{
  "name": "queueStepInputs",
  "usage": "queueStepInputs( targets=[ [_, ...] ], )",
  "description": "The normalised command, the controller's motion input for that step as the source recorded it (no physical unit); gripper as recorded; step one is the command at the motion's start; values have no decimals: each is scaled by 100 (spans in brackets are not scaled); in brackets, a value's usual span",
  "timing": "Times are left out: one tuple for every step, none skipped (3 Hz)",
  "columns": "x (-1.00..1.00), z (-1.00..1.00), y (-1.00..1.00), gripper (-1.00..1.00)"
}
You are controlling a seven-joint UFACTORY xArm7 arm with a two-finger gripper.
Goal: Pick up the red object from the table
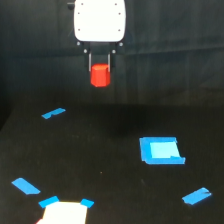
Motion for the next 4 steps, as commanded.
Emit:
queueStepInputs(
  targets=[
    [1, 30, 79, -62],
    [-39, 15, 14, -23],
    [21, 16, 14, -100],
    [-32, -19, 2, -84]
  ],
)
